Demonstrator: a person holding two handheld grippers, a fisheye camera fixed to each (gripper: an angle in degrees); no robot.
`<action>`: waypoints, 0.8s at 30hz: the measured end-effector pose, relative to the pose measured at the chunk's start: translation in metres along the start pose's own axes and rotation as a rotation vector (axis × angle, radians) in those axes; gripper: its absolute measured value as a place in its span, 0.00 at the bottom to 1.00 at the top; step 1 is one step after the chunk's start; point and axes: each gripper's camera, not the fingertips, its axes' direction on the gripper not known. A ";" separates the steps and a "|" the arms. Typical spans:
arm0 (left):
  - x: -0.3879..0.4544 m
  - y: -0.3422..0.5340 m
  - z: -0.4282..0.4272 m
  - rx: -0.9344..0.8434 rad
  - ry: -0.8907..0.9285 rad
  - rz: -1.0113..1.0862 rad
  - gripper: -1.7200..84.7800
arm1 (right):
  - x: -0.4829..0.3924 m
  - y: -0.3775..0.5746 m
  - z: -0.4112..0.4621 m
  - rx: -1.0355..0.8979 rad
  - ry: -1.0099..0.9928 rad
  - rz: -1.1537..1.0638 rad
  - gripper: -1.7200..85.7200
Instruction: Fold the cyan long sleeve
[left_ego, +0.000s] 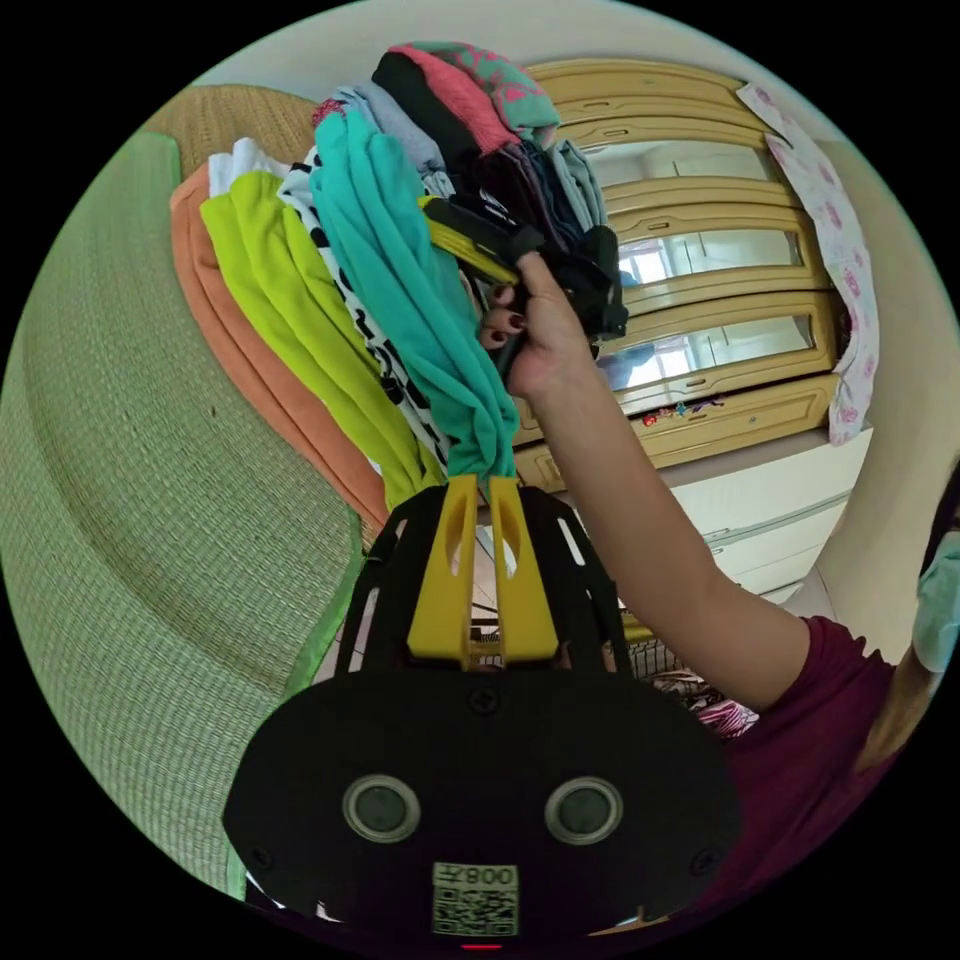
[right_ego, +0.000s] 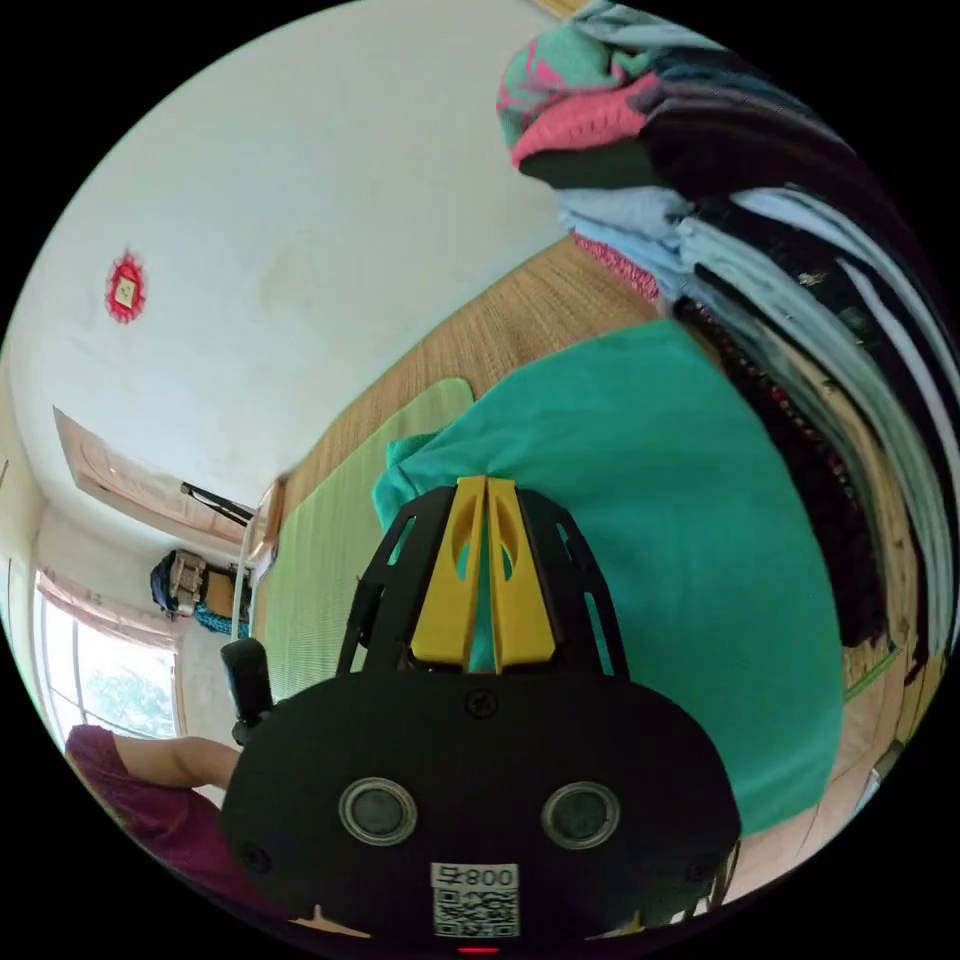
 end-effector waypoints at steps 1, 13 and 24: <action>-0.003 0.001 -0.003 0.004 0.004 -0.004 0.04 | -0.002 -0.007 0.010 0.000 -0.018 0.007 0.02; -0.033 0.038 -0.063 0.036 0.035 -0.033 0.03 | -0.053 -0.091 0.030 -0.082 -0.066 -0.045 0.02; -0.001 0.087 -0.153 0.076 -0.028 0.120 0.02 | -0.144 -0.037 -0.152 0.187 -0.149 -0.173 0.02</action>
